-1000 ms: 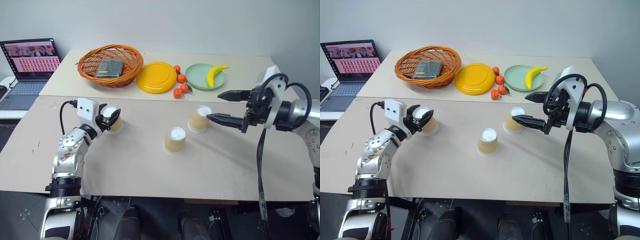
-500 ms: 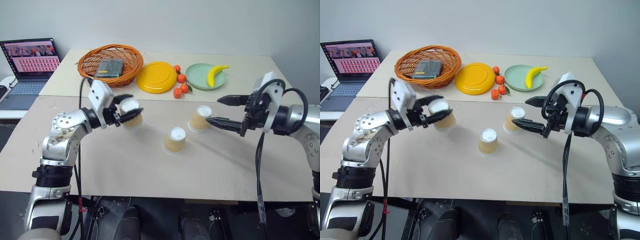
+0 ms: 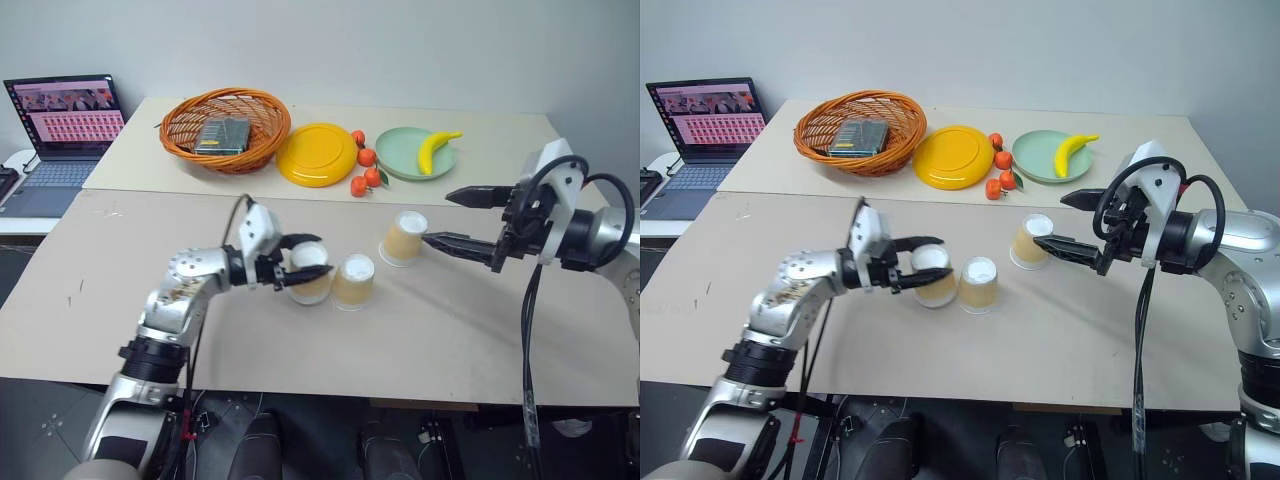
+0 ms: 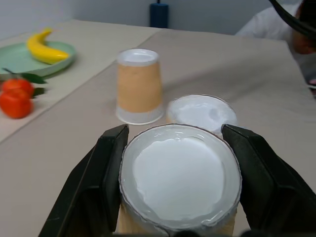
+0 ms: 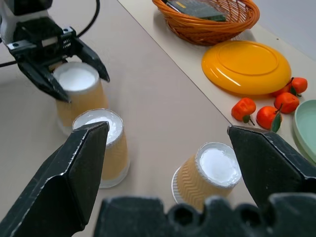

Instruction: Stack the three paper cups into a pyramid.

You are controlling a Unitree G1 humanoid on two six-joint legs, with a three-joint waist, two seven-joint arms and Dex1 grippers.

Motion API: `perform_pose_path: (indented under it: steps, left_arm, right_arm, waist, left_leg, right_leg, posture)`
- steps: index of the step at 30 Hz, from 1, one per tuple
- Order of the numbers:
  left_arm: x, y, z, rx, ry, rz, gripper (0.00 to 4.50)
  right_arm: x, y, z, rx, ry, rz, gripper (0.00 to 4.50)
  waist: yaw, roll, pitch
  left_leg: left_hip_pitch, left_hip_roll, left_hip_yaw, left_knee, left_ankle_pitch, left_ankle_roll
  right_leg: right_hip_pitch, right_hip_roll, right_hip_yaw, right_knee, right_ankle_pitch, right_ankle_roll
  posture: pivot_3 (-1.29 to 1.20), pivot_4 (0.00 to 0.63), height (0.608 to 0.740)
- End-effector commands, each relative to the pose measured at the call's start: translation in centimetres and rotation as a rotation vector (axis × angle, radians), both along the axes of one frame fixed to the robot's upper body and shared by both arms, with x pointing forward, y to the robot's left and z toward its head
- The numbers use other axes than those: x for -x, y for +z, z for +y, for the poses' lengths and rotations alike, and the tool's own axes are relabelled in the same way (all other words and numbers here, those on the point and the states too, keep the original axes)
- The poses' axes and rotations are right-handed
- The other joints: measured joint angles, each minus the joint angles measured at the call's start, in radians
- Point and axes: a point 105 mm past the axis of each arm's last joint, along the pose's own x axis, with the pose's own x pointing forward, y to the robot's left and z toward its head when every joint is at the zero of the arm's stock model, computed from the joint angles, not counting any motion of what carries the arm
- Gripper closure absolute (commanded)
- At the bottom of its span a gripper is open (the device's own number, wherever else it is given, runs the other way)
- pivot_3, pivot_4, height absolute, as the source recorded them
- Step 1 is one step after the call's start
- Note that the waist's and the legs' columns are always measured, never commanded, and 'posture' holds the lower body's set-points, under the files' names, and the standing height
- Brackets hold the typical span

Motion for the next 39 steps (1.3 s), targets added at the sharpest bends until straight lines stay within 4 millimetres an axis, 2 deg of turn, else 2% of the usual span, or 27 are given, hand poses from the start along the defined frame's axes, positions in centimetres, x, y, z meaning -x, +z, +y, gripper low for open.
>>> perform_pose_path:
  steps: [1,18,20,21,23,25,29,33,35,39]
  left_arm:
    - [0.0,0.7,-0.3,0.017,-0.009,-0.050,1.59]
    - [0.9,-0.8,-1.7,0.037,-0.018,-0.062,1.59]
    - [1.0,-1.1,-1.8,0.034,-0.018,-0.065,0.91]
    - [1.0,-1.1,-1.9,0.039,-0.017,-0.064,0.78]
    - [0.8,-1.0,-2.1,0.049,-0.016,-0.067,0.02]
    - [0.5,-0.7,-2.3,0.059,-0.012,-0.071,0.02]
    - [0.4,1.5,-2.7,0.106,-0.026,-0.066,0.02]
    - [-0.2,5.9,-2.4,0.204,0.007,-0.079,0.02]
    - [-0.7,7.3,-2.0,0.233,0.056,-0.086,0.02]
    - [-0.7,11.4,-1.2,0.274,0.109,-0.113,0.02]
  right_arm:
    - [0.6,2.4,-0.9,0.018,-0.024,-0.072,0.00]
    - [0.9,2.9,-1.2,0.040,-0.032,-0.066,0.00]
    - [0.9,2.9,-1.2,0.040,-0.030,-0.067,0.00]
    - [0.9,3.0,-1.2,0.041,-0.029,-0.068,0.00]
    - [0.9,3.1,-1.2,0.045,-0.029,-0.070,0.00]
    - [0.9,3.4,-1.2,0.047,-0.029,-0.073,0.00]
    - [1.0,3.7,-1.3,0.051,-0.023,-0.077,0.00]
    - [0.9,3.7,-1.4,0.051,-0.018,-0.074,0.00]
    - [0.7,3.5,-1.5,0.049,-0.018,-0.069,0.00]
    - [-0.3,0.9,-1.8,0.077,-0.029,-0.025,0.00]
  waist:
    - [-0.004,0.000,0.000]
    - [-0.002,0.000,0.000]
    - [-0.002,0.000,0.000]
    - [-0.002,0.000,0.000]
    - [-0.002,0.000,0.000]
    - [-0.001,0.000,0.000]
    - [-0.001,0.000,0.000]
    - [-0.001,0.000,0.000]
    - [-0.001,0.000,0.000]
    - [-0.005,0.000,0.000]
  left_leg:
    - [0.000,0.000,0.000,0.000,0.000,0.000]
    - [0.000,0.000,0.000,0.000,0.000,0.000]
    - [0.000,0.000,0.000,0.000,0.000,0.000]
    - [0.000,0.000,0.000,0.000,0.000,0.000]
    - [0.000,0.000,0.000,0.000,0.000,0.000]
    - [0.000,0.000,0.000,0.000,0.000,0.000]
    - [0.000,0.000,0.000,0.000,0.000,0.000]
    - [0.000,0.000,0.000,0.000,0.000,0.000]
    - [0.000,0.000,0.000,0.000,0.000,0.000]
    - [0.000,0.000,0.000,0.000,0.000,0.000]
  right_leg:
    - [0.000,0.000,0.000,0.000,0.000,0.000]
    - [0.000,0.000,0.000,0.000,0.000,0.000]
    - [0.000,0.000,0.000,0.000,0.000,0.000]
    - [0.000,0.000,0.000,0.000,0.000,0.000]
    - [0.000,0.000,0.000,0.000,0.000,0.000]
    - [0.000,0.000,0.000,0.000,0.000,0.000]
    - [0.000,0.000,0.000,0.000,0.000,0.000]
    - [0.000,0.000,0.000,0.000,0.000,0.000]
    - [0.000,0.000,0.000,0.000,0.000,0.000]
    - [0.000,0.000,0.000,0.000,0.000,0.000]
  posture:
    - [0.00,0.150,0.732]
    - [0.00,0.150,0.732]
    - [0.00,0.150,0.732]
    - [0.00,0.150,0.732]
    - [0.00,0.150,0.732]
    - [0.00,0.150,0.732]
    - [0.00,0.150,0.732]
    - [0.00,0.150,0.732]
    - [0.00,0.150,0.732]
    - [0.00,0.150,0.732]
